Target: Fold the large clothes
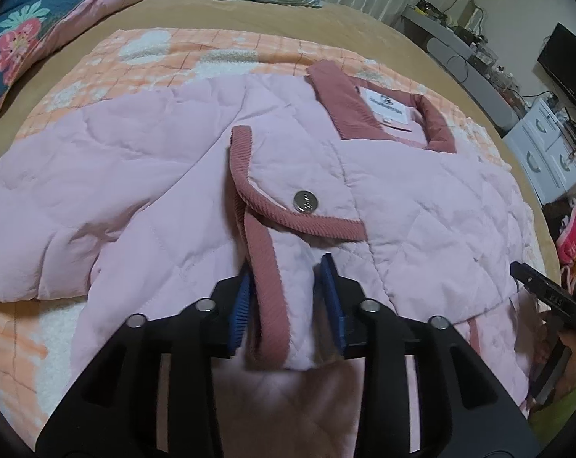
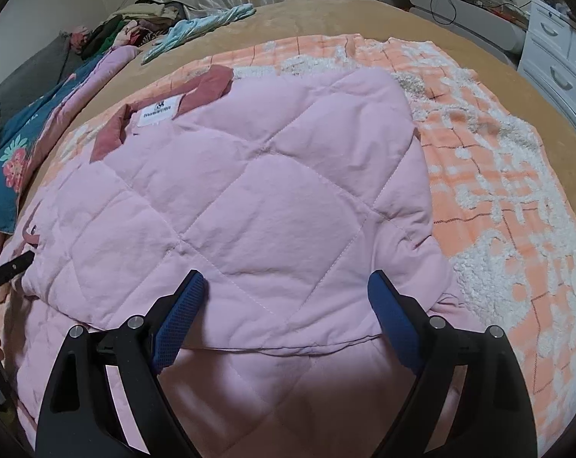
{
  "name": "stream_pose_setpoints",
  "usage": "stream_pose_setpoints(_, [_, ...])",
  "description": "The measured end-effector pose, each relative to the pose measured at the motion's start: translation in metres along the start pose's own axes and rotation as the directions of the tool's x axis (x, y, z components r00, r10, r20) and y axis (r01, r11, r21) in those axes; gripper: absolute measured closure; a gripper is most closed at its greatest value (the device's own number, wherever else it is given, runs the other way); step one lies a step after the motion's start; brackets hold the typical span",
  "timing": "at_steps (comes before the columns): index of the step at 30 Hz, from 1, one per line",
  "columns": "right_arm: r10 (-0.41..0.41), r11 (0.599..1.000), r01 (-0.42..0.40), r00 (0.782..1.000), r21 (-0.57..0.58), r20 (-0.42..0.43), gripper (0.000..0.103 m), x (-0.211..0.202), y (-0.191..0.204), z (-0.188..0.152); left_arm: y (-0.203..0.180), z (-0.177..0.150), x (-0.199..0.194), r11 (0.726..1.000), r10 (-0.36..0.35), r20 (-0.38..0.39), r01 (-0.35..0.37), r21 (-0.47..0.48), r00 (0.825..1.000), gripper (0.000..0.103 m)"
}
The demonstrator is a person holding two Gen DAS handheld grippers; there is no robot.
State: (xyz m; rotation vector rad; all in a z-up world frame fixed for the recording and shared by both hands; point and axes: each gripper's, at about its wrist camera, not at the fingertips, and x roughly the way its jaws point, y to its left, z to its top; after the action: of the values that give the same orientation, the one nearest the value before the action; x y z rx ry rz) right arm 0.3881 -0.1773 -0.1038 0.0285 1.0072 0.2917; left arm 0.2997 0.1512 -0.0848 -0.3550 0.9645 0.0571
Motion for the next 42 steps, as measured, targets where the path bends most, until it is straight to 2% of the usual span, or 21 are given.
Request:
stream_pose_setpoints(5, [0.007,1.000,-0.007,1.000,-0.002,0.014,0.013,-0.010,0.004,0.002,-0.005,-0.003,-0.012,1.000,-0.011,0.003,0.011,0.015,1.000,0.051])
stream_pose_setpoints(7, [0.026,1.000,-0.026,0.999,0.013,0.023,0.009,-0.014,0.004,0.003,-0.008,-0.003,-0.019,1.000,-0.014,0.013,0.014,0.022,1.000,0.037])
stream_pose_setpoints(11, [0.044,0.999,-0.044,0.998,0.018,0.040,0.007,-0.021,0.007,0.005,-0.011,-0.003,-0.032,1.000,-0.014,0.027,0.014,0.019,1.000,0.022])
stream_pose_setpoints(13, [0.042,0.999,-0.043,0.998,0.011,0.050,0.007,-0.024,0.010,0.005,-0.011,-0.004,-0.040,1.000,0.006,0.042,-0.007,0.026,0.999,0.010])
stream_pose_setpoints(22, [0.078,0.997,-0.075,0.990,-0.026,0.119,0.006,-0.049,0.034,0.005,0.011,-0.015,-0.069,0.999,0.040,0.062,-0.038,-0.031,0.997,0.009])
stream_pose_setpoints(27, [0.079,0.996,-0.071,0.984,-0.060,0.160,0.006,-0.065,0.052,0.001,0.030,-0.024,-0.084,0.996,0.081,0.082,-0.077,-0.051,0.993,0.009])
stream_pose_setpoints(31, [0.083,0.995,-0.071,0.979,-0.070,0.185,0.006,-0.077,0.066,-0.005,0.042,-0.028,-0.094,0.995,0.081,0.086,-0.075,-0.072,0.993,0.009])
stream_pose_setpoints(42, [0.117,0.988,-0.092,0.970,-0.126,0.213,0.005,-0.097,0.118,-0.016,0.069,-0.041,-0.130,0.989,0.127,0.131,-0.116,-0.087,0.983,0.009])
